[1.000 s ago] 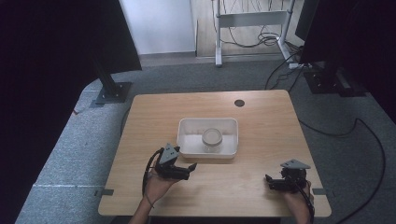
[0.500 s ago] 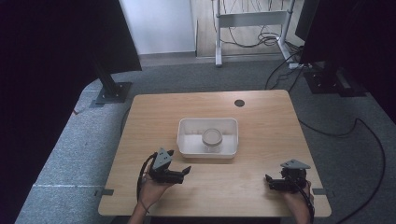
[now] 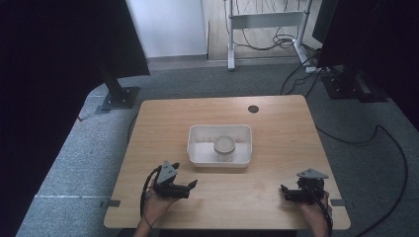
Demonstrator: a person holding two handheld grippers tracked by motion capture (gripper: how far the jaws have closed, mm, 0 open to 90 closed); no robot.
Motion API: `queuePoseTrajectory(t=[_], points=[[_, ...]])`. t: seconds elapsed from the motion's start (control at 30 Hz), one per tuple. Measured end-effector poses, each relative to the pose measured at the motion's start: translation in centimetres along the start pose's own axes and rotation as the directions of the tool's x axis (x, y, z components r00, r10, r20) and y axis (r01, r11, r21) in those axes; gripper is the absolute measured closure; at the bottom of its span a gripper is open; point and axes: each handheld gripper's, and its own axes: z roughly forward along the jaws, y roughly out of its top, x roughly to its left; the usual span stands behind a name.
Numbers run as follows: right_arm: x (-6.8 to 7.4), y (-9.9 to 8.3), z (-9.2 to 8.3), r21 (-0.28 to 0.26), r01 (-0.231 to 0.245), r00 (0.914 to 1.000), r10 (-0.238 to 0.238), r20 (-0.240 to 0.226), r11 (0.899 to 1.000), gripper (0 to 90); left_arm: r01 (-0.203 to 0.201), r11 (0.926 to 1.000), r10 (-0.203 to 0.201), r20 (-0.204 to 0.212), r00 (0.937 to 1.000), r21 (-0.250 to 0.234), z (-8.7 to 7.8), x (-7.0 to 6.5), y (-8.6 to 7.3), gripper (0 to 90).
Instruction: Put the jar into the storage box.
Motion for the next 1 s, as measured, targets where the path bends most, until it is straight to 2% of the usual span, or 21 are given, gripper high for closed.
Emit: queuePoseTrajectory(t=[0.67, 0.83, 1.0], points=[[0.0, 0.0, 0.0, 0.000, 0.000, 1.0000, 0.000, 0.000, 1.000, 2.1, 0.024, 0.9979, -0.022, -0.022, 0.9995, 0.060, 0.2, 0.5, -2.7, 5.1], [0.0, 0.0, 0.0, -0.001, 0.001, 1.0000, -0.001, 0.000, 1.000, 2.3, 0.030, 0.9935, -0.026, -0.036, 0.9990, 0.110, 0.6, 0.6, -3.8, 5.1], [0.0, 0.0, 0.0, -0.001, 0.000, 1.0000, 0.000, -0.001, 1.000, 2.4, 0.021, 0.9847, -0.013, -0.049, 0.9987, 0.173, 1.1, 0.6, -4.4, 5.3]])
